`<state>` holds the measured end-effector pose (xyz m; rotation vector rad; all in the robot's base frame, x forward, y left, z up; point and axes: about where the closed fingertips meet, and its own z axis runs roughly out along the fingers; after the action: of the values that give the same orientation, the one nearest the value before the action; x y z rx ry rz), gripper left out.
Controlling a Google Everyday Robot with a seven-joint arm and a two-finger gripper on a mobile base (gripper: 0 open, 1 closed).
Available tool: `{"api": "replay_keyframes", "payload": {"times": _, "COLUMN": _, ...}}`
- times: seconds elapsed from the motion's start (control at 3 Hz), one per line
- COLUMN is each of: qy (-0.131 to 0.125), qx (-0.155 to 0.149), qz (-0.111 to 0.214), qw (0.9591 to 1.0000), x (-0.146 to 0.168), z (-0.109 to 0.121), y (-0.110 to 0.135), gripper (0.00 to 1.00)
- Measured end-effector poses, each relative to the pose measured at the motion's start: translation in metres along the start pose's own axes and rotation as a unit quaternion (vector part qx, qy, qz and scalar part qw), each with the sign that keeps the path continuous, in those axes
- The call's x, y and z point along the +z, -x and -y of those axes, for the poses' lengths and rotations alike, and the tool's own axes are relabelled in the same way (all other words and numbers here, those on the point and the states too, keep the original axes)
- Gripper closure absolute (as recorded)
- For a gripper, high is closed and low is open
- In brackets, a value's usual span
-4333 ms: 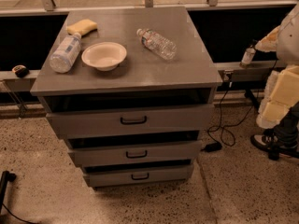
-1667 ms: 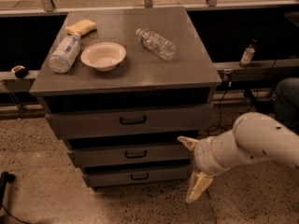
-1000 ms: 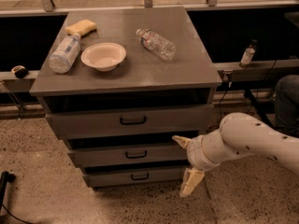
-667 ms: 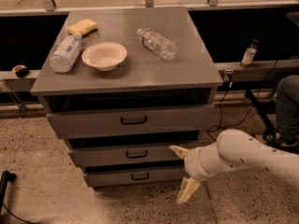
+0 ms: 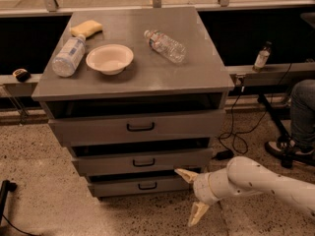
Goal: Open bottom drawer
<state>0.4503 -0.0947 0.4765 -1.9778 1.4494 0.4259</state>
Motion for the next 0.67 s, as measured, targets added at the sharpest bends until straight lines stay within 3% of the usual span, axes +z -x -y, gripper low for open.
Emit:
{"api": "replay_keyframes", "payload": {"times": 0.33, "qy": 0.014, "qx": -0.004, "qz": 0.009, "qw": 0.9999, "x": 0.010, "z": 0.003, "y": -0.002, "gripper": 0.00}}
{"api": "replay_keyframes", "payload": {"times": 0.67, "qy": -0.004, "qx": -0.001, "qz": 0.016, "qw": 0.9999, "x": 0.047, "z": 0.018, "y": -0.028, "gripper": 0.00}}
